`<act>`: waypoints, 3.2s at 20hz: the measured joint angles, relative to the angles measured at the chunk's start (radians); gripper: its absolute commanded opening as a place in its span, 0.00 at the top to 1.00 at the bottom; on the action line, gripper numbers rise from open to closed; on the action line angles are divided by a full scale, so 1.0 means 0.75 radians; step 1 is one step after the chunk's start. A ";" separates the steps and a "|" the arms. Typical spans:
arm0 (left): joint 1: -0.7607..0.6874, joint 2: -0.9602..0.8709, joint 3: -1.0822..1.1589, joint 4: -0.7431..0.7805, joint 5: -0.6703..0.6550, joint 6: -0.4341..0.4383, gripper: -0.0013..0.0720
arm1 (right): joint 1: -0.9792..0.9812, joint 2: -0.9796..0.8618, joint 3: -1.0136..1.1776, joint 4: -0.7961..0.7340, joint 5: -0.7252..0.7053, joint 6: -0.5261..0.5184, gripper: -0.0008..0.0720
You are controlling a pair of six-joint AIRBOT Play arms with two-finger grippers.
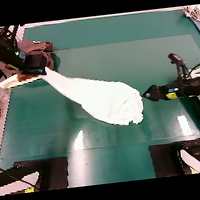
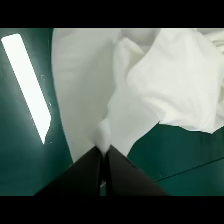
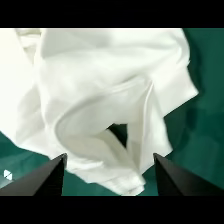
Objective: Fold the shirts.
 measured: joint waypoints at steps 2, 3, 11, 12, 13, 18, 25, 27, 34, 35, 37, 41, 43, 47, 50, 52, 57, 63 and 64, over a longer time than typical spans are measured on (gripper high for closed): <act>0.001 0.028 -0.062 0.014 -0.014 0.000 0.95 | 0.074 0.000 0.000 0.056 0.017 -0.003 0.15; 0.001 0.036 -0.093 0.015 -0.017 0.000 0.95 | 0.112 0.006 0.000 0.072 0.016 -0.005 0.15; 0.001 0.057 -0.224 -0.018 0.006 0.000 0.95 | 0.307 -0.145 0.000 0.106 -0.213 -0.125 0.16; 0.001 0.058 -0.228 -0.021 0.003 0.000 0.95 | 0.314 -0.185 0.000 0.105 -0.224 -0.156 0.18; 0.001 0.058 -0.231 -0.023 -0.001 0.001 0.95 | 0.318 -0.219 0.000 0.098 -0.235 -0.179 0.23; 0.001 0.059 -0.238 -0.025 -0.008 0.017 0.95 | 0.329 -0.277 0.000 0.035 -0.262 -0.238 0.23; 0.001 0.060 -0.238 -0.025 0.035 0.022 0.95 | 0.331 -0.256 0.000 0.042 -0.335 -0.254 0.95; 0.001 0.059 -0.238 -0.025 0.044 0.024 0.95 | 0.331 -0.283 0.000 0.103 -0.335 -0.275 0.96; 0.001 0.223 -0.238 -0.022 0.047 -0.016 0.95 | 0.119 0.007 0.094 0.175 -0.102 -0.284 0.96; 0.001 0.295 -0.238 -0.021 0.040 -0.042 0.95 | 0.052 0.098 0.133 0.176 -0.024 -0.282 0.96; 0.001 0.454 -0.238 -0.017 0.016 -0.117 0.95 | -0.081 0.293 0.226 0.181 0.099 -0.282 0.96; 0.001 0.721 -0.229 -0.063 0.010 -0.320 0.95 | -0.302 0.547 0.483 0.186 0.227 -0.334 0.96; 0.001 0.823 -0.217 -0.189 0.058 -0.422 0.95 | -0.349 0.591 0.649 0.191 0.266 -0.353 0.96; 0.000 0.931 -0.197 -0.328 0.262 -0.567 0.95 | -0.398 0.538 0.915 0.164 0.241 -0.248 0.96; 0.000 0.873 -0.192 -0.206 0.348 -0.580 0.95 | -0.449 0.407 0.954 0.138 0.193 -0.001 0.96; 0.001 0.752 -0.192 -0.042 0.377 -0.546 0.95 | -0.471 0.291 0.886 0.130 0.159 0.170 0.96; 0.000 0.176 -0.212 0.060 0.453 -0.396 0.95 | -0.358 -0.107 0.549 0.114 -0.016 0.388 0.96; 0.001 -0.434 -0.227 0.061 0.655 -0.361 0.95 | -0.083 -0.747 0.530 0.116 -0.398 0.392 0.95; 0.002 -0.479 -0.227 0.061 0.710 -0.375 0.95 | -0.055 -0.832 0.587 0.116 -0.422 0.360 0.95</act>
